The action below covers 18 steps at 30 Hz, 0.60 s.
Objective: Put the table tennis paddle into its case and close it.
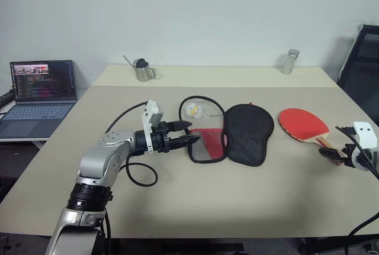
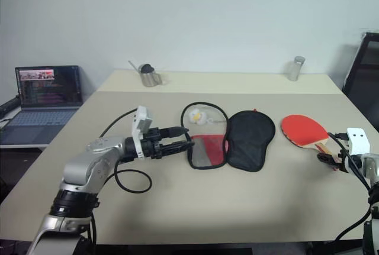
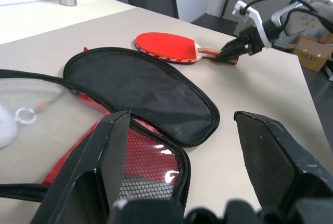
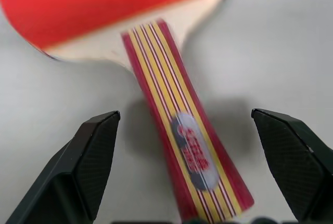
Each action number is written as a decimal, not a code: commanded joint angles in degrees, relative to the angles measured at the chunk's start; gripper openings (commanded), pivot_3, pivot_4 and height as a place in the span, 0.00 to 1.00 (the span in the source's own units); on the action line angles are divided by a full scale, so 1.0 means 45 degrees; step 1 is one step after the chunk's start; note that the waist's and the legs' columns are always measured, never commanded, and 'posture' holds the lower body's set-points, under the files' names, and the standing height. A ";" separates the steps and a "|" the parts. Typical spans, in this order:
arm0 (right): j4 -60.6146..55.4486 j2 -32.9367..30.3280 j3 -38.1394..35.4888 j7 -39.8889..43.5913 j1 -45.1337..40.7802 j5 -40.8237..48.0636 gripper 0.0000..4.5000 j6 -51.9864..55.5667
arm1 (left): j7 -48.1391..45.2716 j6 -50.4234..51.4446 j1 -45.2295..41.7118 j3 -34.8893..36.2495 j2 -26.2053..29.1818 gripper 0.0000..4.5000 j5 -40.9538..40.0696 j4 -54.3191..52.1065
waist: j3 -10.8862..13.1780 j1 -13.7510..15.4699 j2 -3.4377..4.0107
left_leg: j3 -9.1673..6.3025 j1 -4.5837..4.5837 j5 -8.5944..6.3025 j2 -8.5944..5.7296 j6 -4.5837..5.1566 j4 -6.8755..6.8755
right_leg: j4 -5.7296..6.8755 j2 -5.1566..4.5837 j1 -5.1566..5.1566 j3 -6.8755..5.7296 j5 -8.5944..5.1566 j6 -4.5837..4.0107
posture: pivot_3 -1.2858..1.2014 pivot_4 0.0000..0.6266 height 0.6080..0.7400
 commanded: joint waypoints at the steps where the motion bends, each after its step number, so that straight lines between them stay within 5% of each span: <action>1: -0.0279 0.0042 -0.0206 0.0700 -0.0256 0.0237 0.99 0.0290 | -0.0112 -0.0329 -0.0334 0.0031 0.0034 0.77 0.0069 -0.0102 | 0.0000 -0.0011 0.0000 | 0.0001 0.0001 0.0000 0.0000 0.0000 0.0001 | 0.0000 0.0001 0.0001 0.0001 0.0000 0.0000 | 0.52 0.24 1.00; 9: -0.3746 0.0160 -0.0133 0.1887 0.0897 0.0989 0.99 0.2275 | -0.0167 -0.0443 -0.0321 0.0085 0.0017 0.77 0.0192 0.0040 | -0.0001 -0.0014 0.0001 | -0.0004 0.0000 0.0000 0.0012 0.0000 0.0004 | 0.0004 0.0017 0.0001 0.0005 0.0001 0.0000 | 0.52 0.24 1.00; 18: -0.5061 0.0944 -0.0194 0.0415 0.1367 0.0335 0.99 0.1679 | -0.0145 -0.0556 -0.0328 0.0069 -0.0013 0.77 0.0223 0.0116 | -0.0001 -0.0003 0.0002 | -0.0006 0.0002 0.0000 0.0010 0.0000 0.0008 | 0.0007 0.0016 0.0001 0.0006 0.0001 0.0001 | 0.52 0.24 1.00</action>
